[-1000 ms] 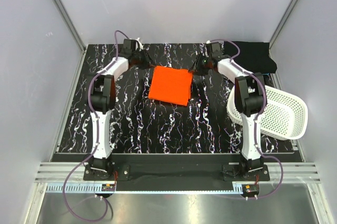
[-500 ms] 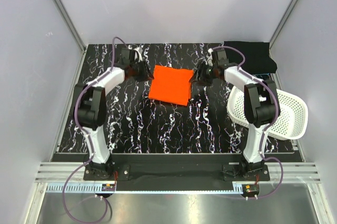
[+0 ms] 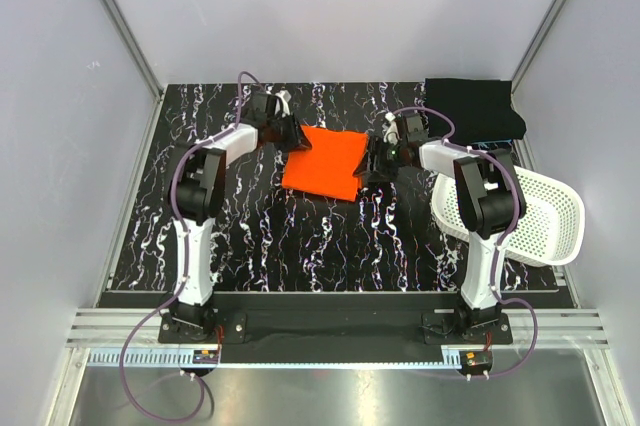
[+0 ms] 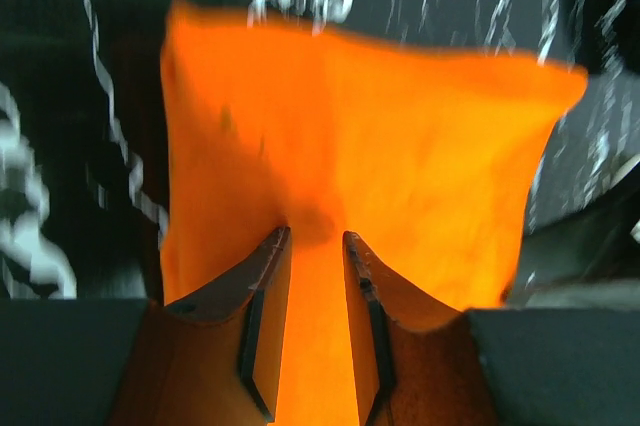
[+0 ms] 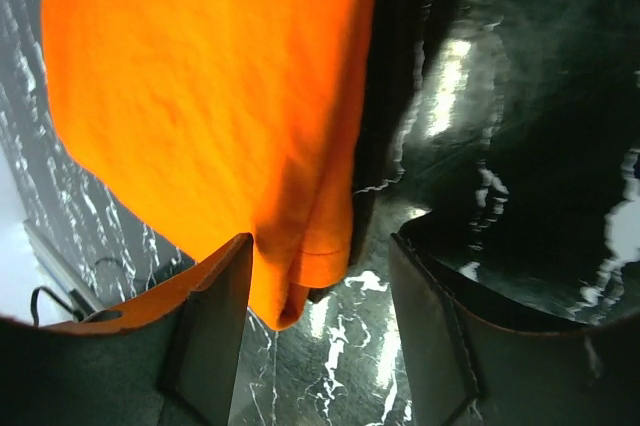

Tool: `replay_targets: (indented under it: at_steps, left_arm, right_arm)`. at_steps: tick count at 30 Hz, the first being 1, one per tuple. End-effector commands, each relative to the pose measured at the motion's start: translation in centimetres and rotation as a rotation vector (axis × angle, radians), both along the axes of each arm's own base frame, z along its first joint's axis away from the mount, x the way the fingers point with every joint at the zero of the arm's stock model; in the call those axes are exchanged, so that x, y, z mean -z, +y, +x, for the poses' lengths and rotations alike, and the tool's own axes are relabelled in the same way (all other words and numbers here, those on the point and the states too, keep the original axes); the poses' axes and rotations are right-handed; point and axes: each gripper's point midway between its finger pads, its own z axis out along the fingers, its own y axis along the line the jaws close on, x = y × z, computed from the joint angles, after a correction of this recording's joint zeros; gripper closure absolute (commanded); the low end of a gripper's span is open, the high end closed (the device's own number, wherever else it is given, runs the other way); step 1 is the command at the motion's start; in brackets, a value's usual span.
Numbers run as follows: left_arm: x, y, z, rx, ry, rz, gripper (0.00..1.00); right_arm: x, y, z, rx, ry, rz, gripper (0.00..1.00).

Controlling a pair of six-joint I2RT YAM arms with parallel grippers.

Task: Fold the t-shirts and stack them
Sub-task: Fold the tshirt

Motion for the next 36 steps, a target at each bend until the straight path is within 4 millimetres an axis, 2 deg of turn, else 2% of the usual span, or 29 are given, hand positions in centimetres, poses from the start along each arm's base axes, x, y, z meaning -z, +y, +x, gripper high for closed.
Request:
replay_targets:
  at_steps: [1,2,3,8,11,12,13,15,16,19,22,26,27,28,30,31,33,34,36]
  left_arm:
    - [-3.7,-1.4,3.3,0.026,-0.099,-0.111,0.68]
    - [-2.8,-1.4,3.5,0.022,-0.09,-0.104,0.67]
    - [-3.3,-1.4,4.1,0.022,-0.104,-0.109,0.67]
    - [-2.2,0.0,5.6,-0.005,-0.087,-0.136,0.67]
    - [-1.6,0.5,6.6,-0.016,-0.099,-0.134,0.67]
    - [-2.0,0.5,7.2,-0.018,-0.112,-0.141,0.66]
    - [-0.9,0.5,7.4,-0.021,-0.088,-0.151,0.66]
    - [-1.2,0.0,7.8,-0.004,-0.085,-0.189,0.66]
    - [-0.6,-0.1,7.9,-0.008,-0.073,-0.208,0.66]
    - [0.3,-0.8,7.8,-0.004,-0.06,-0.258,0.66]
    - [1.6,-0.6,7.5,-0.017,-0.04,-0.247,0.66]
    - [2.6,-0.4,6.9,-0.023,-0.019,-0.233,0.66]
    - [2.6,-0.2,6.9,-0.032,-0.023,-0.221,0.66]
    - [2.1,0.1,6.9,-0.037,-0.035,-0.215,0.66]
    - [2.2,0.8,6.5,-0.048,-0.04,-0.174,0.66]
    - [1.3,1.2,5.9,-0.054,-0.031,-0.146,0.65]
    - [1.2,2.6,5.2,-0.089,-0.019,-0.067,0.65]
    - [-0.9,3.1,5.0,-0.104,-0.049,-0.049,0.65]
    - [-0.7,5.2,3.8,-0.168,-0.046,0.08,0.64]
  right_arm:
    - [-1.2,1.6,0.0,-0.052,-0.068,0.059,0.36]
    - [-0.8,1.6,0.0,-0.057,-0.068,0.058,0.37]
    - [-0.7,1.6,-0.2,-0.06,-0.068,0.057,0.37]
    - [-1.0,2.3,0.1,-0.066,-0.076,0.106,0.4]
    - [-1.5,2.6,-0.2,-0.059,-0.081,0.136,0.44]
    - [-1.3,2.5,-0.7,-0.055,-0.065,0.137,0.44]
    - [-1.9,2.6,-0.3,-0.05,-0.091,0.15,0.45]
    - [-1.9,2.7,-0.5,-0.048,-0.085,0.157,0.45]
    - [-2.0,2.8,-0.6,-0.047,-0.075,0.167,0.45]
    - [-1.7,3.1,-1.1,-0.041,-0.048,0.188,0.46]
    - [-1.2,3.1,-1.4,-0.033,-0.033,0.215,0.5]
    - [-1.3,3.9,-1.4,-0.031,-0.037,0.281,0.63]
    - [-0.7,3.7,-1.7,-0.021,-0.026,0.275,0.72]
    - [-0.6,3.6,-1.6,-0.01,-0.035,0.265,0.75]
    - [-0.2,3.2,-2.1,-0.011,-0.029,0.259,0.85]
    - [-0.4,3.2,-2.3,-0.02,-0.038,0.259,0.89]
    - [-0.2,2.8,-2.8,-0.02,-0.032,0.251,0.98]
    - [-0.3,2.4,-3.0,-0.019,-0.037,0.24,0.99]
    - [0.1,1.8,-3.4,-0.001,-0.023,0.22,0.97]
